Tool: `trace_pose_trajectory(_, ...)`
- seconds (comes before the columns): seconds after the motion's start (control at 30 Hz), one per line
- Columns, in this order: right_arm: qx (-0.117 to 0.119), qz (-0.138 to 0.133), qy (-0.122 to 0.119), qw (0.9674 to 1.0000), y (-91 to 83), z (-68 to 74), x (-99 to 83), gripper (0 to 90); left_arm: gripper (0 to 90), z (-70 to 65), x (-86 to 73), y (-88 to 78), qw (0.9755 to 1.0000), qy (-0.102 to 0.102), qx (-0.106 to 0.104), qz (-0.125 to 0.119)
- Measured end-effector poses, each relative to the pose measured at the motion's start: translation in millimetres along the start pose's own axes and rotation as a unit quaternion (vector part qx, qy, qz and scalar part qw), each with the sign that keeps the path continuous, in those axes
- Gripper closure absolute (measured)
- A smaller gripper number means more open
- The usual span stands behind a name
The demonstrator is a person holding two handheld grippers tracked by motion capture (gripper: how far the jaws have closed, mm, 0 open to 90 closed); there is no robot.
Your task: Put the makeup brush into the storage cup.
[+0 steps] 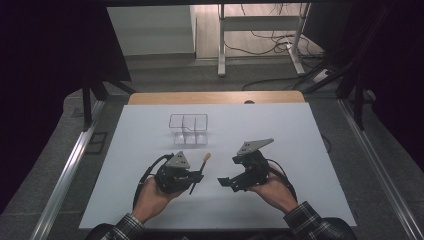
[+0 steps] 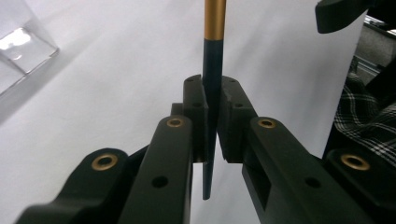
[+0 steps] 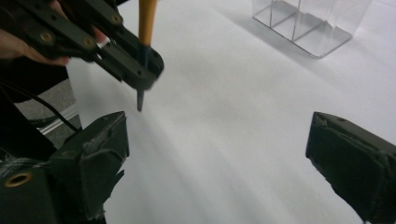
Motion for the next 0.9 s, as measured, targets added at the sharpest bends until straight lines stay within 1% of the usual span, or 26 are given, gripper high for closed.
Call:
trace_pose_trajectory(0.1,-0.009,0.006,-0.005,0.9999,0.3,-2.0,-3.0,3.3,83.4,1.4,-0.6,-2.9,1.0,-0.002,0.003,-0.004)
trace_pose_trajectory(0.23,-0.009,-0.002,0.005,0.9999,-2.2,-4.6,-4.5,2.1,83.3,3.1,-1.9,-5.1,0.9999,-0.005,0.006,-0.007)
trace_pose_trajectory(0.27,-0.01,-0.004,0.005,0.9999,-3.1,-5.0,-4.7,1.9,83.3,3.7,-2.1,-5.9,1.0,-0.002,0.008,-0.005)
trace_pose_trajectory(0.33,-0.013,-0.001,0.002,0.9999,-4.3,-5.6,-5.5,0.8,83.2,4.2,-2.3,-6.8,0.9999,-0.002,0.009,-0.008)
trace_pose_trajectory(0.43,-0.026,0.004,-0.006,0.9996,-5.3,-6.7,-7.8,0.1,83.3,5.3,-2.7,-7.7,0.9999,-0.004,0.015,-0.008)
trace_pose_trajectory(0.57,-0.037,0.007,-0.008,0.9993,-7.7,-8.8,-10.1,0.1,83.3,7.3,-3.5,-9.3,0.9998,-0.004,0.017,-0.008)
trace_pose_trajectory(0.7,-0.044,0.005,-0.012,0.999,-10.9,-11.2,-11.7,0.1,83.3,9.3,-4.4,-10.8,0.9997,-0.006,0.021,-0.008)
trace_pose_trajectory(0.83,-0.058,0.006,-0.02,0.9981,-15.2,-13.7,-14.0,0.0,83.3,13.2,-6.0,-12.4,0.9995,-0.01,0.029,-0.007)
trace_pose_trajectory(0.9,-0.062,0.003,-0.019,0.9979,-17.4,-15.3,-14.6,0.0,83.4,15.2,-6.6,-13.3,0.9993,-0.014,0.034,-0.007)
Point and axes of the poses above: each handheld gripper's, and its own axes: y roughly forward along the jaws, x roughly out of its top, z roughly to its left, the point moved 2 cm from there along y, roughly forward along the jaws, and after that the axes turned 2 degrees about x, right-handed, at the moved point
